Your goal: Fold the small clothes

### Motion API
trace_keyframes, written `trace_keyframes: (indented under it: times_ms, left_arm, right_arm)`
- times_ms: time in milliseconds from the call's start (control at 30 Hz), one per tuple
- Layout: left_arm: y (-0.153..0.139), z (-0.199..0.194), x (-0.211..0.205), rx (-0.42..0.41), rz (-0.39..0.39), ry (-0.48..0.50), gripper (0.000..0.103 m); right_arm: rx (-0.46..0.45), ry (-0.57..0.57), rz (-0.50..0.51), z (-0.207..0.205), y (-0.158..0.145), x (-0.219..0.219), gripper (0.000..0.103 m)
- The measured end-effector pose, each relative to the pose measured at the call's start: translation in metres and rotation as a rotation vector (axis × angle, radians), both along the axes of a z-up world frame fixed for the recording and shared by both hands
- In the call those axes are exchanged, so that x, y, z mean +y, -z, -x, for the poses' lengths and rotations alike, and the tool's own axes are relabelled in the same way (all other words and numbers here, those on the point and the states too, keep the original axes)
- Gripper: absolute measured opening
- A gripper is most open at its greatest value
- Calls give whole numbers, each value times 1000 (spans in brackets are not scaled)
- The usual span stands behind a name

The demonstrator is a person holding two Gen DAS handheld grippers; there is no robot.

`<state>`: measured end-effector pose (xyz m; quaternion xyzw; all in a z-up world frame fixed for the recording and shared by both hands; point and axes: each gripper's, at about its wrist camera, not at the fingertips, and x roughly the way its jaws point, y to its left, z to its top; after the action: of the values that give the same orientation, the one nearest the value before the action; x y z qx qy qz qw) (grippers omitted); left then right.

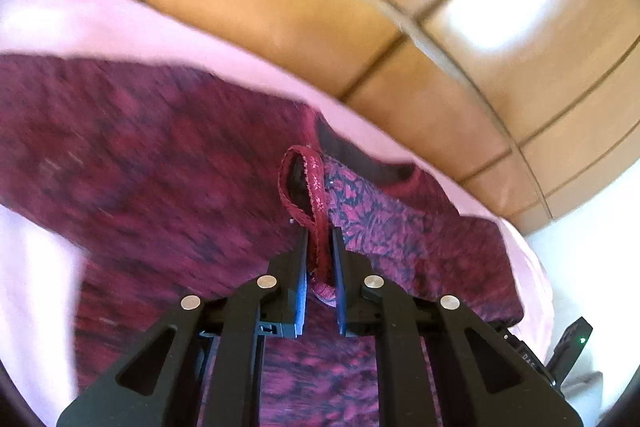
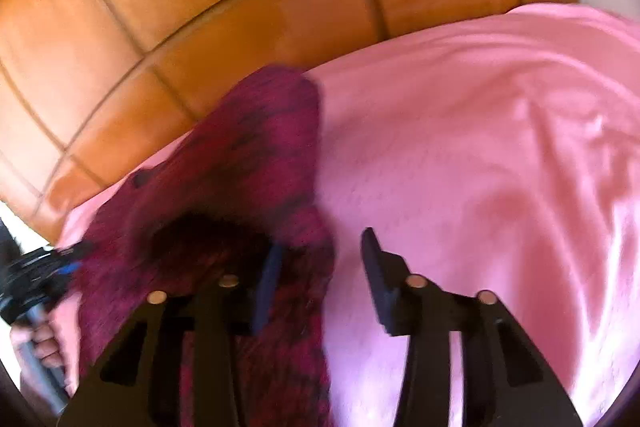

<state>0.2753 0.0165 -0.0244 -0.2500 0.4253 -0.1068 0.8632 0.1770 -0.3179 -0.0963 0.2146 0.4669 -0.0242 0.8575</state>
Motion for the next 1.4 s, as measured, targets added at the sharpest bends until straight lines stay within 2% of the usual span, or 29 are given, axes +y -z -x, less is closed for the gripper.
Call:
trace_keyframes:
  times_ms: [100,200,267,367,467,533,633,700,800,867,933,1033,1133,1167,1233,1333,1400]
  left_arm:
    - [9,-2,17,31,-73,-31,10]
    - [36,-3,15,95,-148,-13,10]
    - [38,0,14,72,-154,-14,10]
    - [33,4,16,56,-123,-12,10]
    - [27,5,15,23,-135,7,10]
    - [24,4,11,9,-142,15,10]
    - [20,1,11,-2,-149,18,10]
    - [17,3,13,-6,-147,15,10]
    - [14,-1,16,-10,-199,-30,10]
    - [19,-5,22,8,-214,-57,10]
    - [30,-9,24,42,-210,-51,10]
    - [37,-3,18,7,-257,-32,10]
    - [37,0,30,21,-156,-50,14]
    - [37,2,38,30,-113,-57,19]
    - [31,9,50,33,-81,-75,27]
    - [19,31,80,23,-10,-121,29]
    - [15,49,116,25,30,-191,29]
  right_arm:
    - [36,15,9,-6,19,1,34]
    - [39,-2,31,-7,18,6,35]
    - [50,-15,20,-5,15,4,35]
    - [61,-88,67,9,0,5,35]
    - [10,-157,116,27,-29,5,35]
    - [-53,-178,103,28,-52,9,35]
    - [-112,-227,73,14,-70,28,35]
    - [-110,-276,79,-11,-62,53,35]
    - [-21,-274,108,-35,-31,76,34]
    - [40,-264,89,-41,-5,84,34]
    - [-9,-259,145,-34,10,93,34]
    - [-46,-246,163,-28,13,91,35]
    - [-63,-248,219,-23,15,98,35]
    - [-65,-250,245,-22,14,102,35]
    - [-68,-249,262,-21,14,105,36]
    - [-75,-248,267,-19,16,108,36]
    - [-79,-248,275,-14,13,106,36]
